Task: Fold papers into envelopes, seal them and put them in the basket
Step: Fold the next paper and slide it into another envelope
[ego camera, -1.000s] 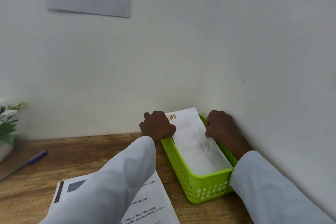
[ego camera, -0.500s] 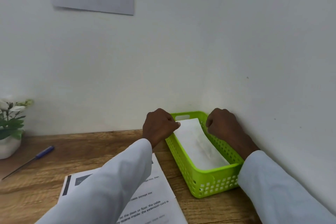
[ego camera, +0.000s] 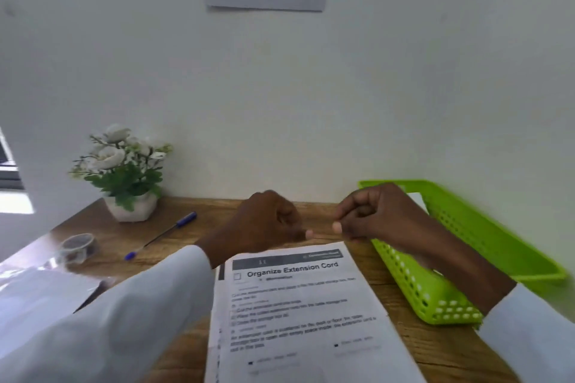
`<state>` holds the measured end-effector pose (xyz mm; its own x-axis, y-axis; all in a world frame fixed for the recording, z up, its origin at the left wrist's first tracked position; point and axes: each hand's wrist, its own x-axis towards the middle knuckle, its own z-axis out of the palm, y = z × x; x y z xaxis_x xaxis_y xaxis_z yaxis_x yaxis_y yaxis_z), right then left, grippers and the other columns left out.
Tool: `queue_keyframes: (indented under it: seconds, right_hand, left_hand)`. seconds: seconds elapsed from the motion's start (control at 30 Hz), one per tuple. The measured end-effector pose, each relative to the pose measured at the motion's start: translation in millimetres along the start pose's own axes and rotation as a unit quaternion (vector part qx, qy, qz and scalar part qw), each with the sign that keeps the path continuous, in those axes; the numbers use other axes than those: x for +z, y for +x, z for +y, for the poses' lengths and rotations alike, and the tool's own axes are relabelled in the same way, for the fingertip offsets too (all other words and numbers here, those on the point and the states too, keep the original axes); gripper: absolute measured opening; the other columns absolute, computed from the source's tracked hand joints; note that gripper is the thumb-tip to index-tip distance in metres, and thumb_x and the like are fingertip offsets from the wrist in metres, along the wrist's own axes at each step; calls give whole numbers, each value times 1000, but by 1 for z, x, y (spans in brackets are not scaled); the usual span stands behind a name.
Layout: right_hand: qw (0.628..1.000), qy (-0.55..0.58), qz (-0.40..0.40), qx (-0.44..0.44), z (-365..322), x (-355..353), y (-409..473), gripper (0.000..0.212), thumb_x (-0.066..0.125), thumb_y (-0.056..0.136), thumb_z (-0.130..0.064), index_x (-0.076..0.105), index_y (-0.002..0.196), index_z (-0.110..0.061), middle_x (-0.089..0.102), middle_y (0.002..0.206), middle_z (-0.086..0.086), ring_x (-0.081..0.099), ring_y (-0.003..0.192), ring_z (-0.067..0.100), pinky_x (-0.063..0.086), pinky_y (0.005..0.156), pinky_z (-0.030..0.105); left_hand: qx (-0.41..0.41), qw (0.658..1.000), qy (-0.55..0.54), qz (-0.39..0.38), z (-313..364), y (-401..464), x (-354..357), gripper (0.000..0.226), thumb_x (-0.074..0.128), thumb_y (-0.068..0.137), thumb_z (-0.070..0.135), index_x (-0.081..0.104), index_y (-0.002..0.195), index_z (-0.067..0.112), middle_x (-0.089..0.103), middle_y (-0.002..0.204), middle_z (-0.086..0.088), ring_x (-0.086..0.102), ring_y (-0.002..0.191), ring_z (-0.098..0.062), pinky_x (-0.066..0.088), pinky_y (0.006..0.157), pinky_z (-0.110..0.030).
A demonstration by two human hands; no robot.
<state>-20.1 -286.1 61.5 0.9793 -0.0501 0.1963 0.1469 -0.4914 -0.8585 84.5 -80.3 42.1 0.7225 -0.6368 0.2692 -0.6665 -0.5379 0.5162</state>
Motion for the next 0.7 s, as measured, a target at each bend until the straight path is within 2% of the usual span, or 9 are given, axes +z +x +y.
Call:
queue_keyframes:
  seconds: [0.1,0.17,0.23,0.33,0.43,0.5,0.6,0.7]
  right_hand:
    - [995,-96,-32,3,6,19,4,12,82,73,-5,74,80,-11,75,74,15,64,61,13,52,60,25]
    - [993,-119,-18,-9,7,27,7,13,84,72,-10,74,79,-15,76,75,10,64,61,9,52,63,28]
    - [989,-145,-23,-13,8,36,9,13,83,73,-14,73,79,-18,77,75,4,65,61,7,53,63,29]
    - [983,-175,-52,1,14,53,7,14,84,73,-19,73,82,-19,76,75,-3,66,62,6,52,60,25]
    - [970,-238,-52,-10,26,70,6,17,85,72,-28,74,84,-24,74,81,-8,65,67,-3,47,62,13]
    - [963,-269,-24,-23,35,83,4,19,81,73,-37,74,88,-30,71,83,-16,62,75,-7,40,63,6]
    - [969,-236,31,-66,48,103,-3,12,75,80,-37,72,88,-29,68,89,-19,58,89,-7,38,72,5]
    - [968,-226,50,-99,53,115,-4,6,71,86,-31,71,90,-27,68,95,-17,57,96,-3,37,81,5]
  left_hand:
    - [-48,993,76,-75,-34,-27,-3,47,72,66,68,71,100,36,60,88,30,58,86,8,38,61,-11]
    - [-78,985,100,-116,-53,-41,-2,68,68,63,75,61,119,38,51,108,27,51,100,1,40,72,-16]
    - [-77,980,127,-132,-65,-49,-2,81,64,59,82,54,127,38,48,121,22,46,108,-2,43,84,-24]
    - [-71,981,133,-122,-71,-51,-3,88,64,59,82,51,132,35,48,129,15,44,111,-5,44,93,-29]
    - [-84,984,105,-118,-72,-49,-2,88,70,61,76,49,134,32,48,130,12,43,113,-8,42,93,-29]
    - [-95,985,89,-114,-74,-49,-2,88,72,61,74,48,135,32,48,129,11,44,111,-8,44,92,-30]
    - [-104,985,99,-101,-81,-49,-1,86,70,60,76,52,131,31,49,127,12,45,109,-8,45,88,-29]
    - [-116,982,121,-85,-87,-50,-2,84,67,59,79,54,128,33,50,122,12,45,104,-7,41,77,-25]
